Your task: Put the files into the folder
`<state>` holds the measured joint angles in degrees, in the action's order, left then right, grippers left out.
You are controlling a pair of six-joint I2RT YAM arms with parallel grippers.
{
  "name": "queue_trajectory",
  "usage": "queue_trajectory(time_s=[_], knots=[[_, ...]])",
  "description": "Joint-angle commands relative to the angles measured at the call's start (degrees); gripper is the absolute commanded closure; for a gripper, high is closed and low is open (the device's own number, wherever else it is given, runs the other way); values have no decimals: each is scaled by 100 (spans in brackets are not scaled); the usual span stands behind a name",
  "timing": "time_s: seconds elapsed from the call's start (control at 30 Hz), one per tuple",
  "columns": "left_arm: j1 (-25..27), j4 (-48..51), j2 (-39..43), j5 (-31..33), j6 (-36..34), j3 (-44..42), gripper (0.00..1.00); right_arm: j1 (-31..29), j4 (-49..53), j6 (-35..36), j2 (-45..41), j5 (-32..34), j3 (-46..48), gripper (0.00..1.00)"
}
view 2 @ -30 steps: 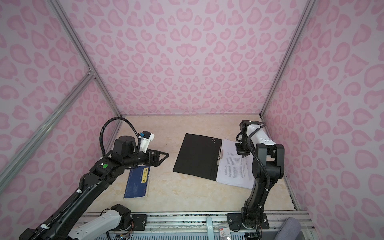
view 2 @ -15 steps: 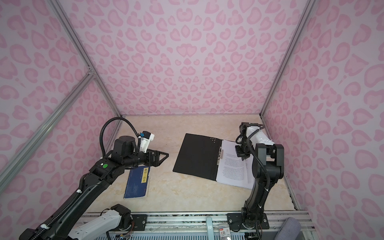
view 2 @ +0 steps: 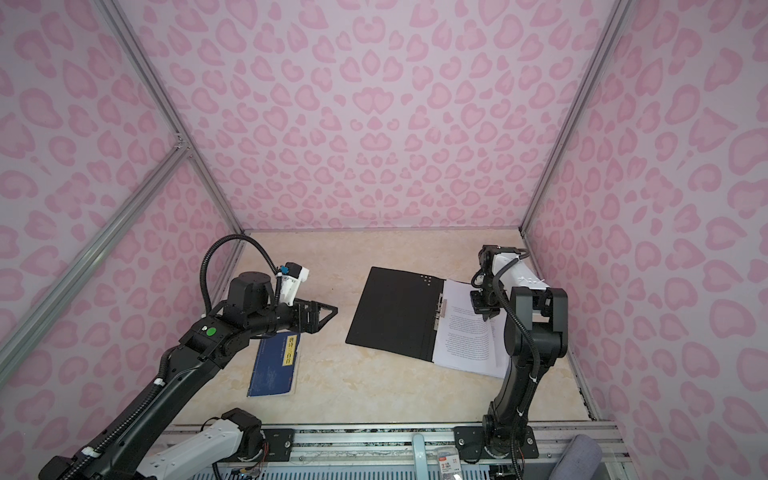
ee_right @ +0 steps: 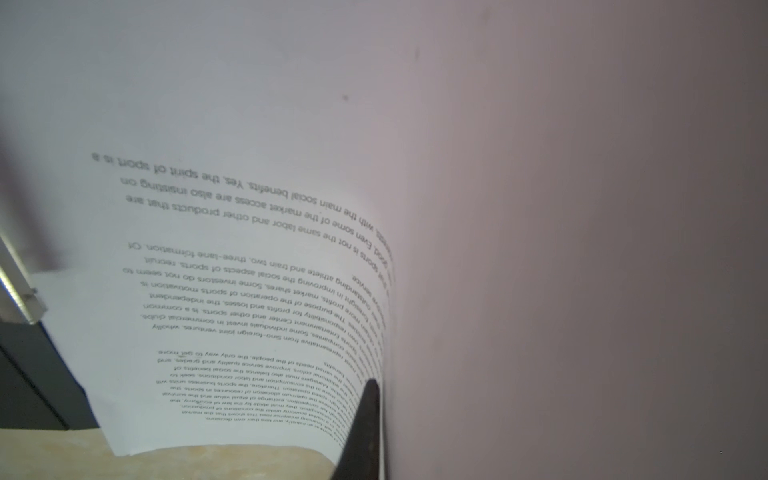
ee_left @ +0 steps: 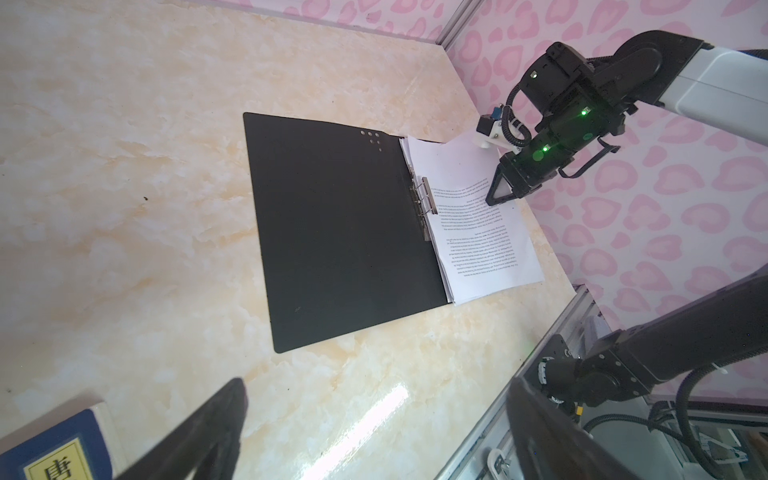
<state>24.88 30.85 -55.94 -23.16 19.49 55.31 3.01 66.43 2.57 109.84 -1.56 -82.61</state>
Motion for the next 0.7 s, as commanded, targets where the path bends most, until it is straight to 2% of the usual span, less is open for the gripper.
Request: queue_trajectory(time_s=[0.0, 0.03, 0.1, 0.13, 0.17, 0.47, 0.6, 0.67], knots=[[-1, -108, -7, -22, -32, -16, 2, -2, -32, -76, 55, 26, 51, 71], [3, -106, -5, -22, -33, -18, 2, -2, -34, -84, 64, 33, 60, 66], [-1, -100, -4, -7, -41, -20, 2, 14, -52, -113, 55, 26, 78, 44], [-1, -100, -16, -5, -37, -27, 2, 31, -81, -116, 46, -19, 87, 7], [0, -100, -19, 4, -40, -21, 2, 62, -110, -121, 24, -84, 102, 1], [-18, -71, -31, 299, 17, -22, 2, 492, -576, -483, -627, -170, 308, 1], [-43, -123, -6, 575, 235, -53, 2, 789, -1094, -1071, -1065, 254, 528, 1], [-45, -203, -30, 504, 287, -113, 2, 1031, -1556, -1336, -1391, -249, 872, 1]])
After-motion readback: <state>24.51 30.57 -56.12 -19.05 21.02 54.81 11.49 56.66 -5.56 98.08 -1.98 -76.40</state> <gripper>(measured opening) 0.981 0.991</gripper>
